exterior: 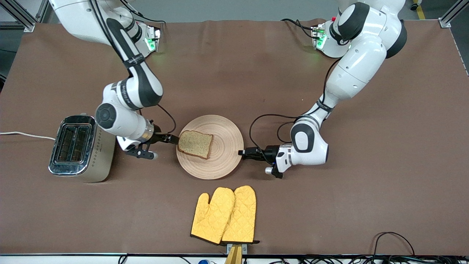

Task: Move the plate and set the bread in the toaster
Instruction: 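Open the left gripper off the plate while the right gripper reaches the bread, then grasp the bread with the right gripper while the left gripper withdraws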

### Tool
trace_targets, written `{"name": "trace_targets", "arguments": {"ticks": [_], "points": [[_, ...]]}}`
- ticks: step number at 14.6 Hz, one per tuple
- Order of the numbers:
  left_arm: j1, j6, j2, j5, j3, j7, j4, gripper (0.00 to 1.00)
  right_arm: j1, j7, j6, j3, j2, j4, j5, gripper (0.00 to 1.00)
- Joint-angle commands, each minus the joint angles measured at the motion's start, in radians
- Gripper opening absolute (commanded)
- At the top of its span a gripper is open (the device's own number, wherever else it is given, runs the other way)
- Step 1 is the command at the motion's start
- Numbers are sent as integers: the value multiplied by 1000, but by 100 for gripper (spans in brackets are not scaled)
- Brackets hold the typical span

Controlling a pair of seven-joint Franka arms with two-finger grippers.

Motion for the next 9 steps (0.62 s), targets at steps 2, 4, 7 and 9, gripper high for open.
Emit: {"name": "trace_targets", "arguments": {"ticks": [2, 4, 7, 9], "points": [[109, 4, -119, 3, 2, -112, -49, 100, 24, 28, 35, -8, 49, 3, 7, 84], [158, 2, -148, 38, 5, -122, -49, 100, 48, 28, 37, -8, 64, 4, 6, 75], [240, -28, -211, 122, 2, -167, -49, 100, 50, 30, 35, -10, 80, 7, 6, 61], [286, -120, -277, 232, 4, -249, -51, 100, 50, 30, 34, -10, 81, 9, 6, 56]]}}
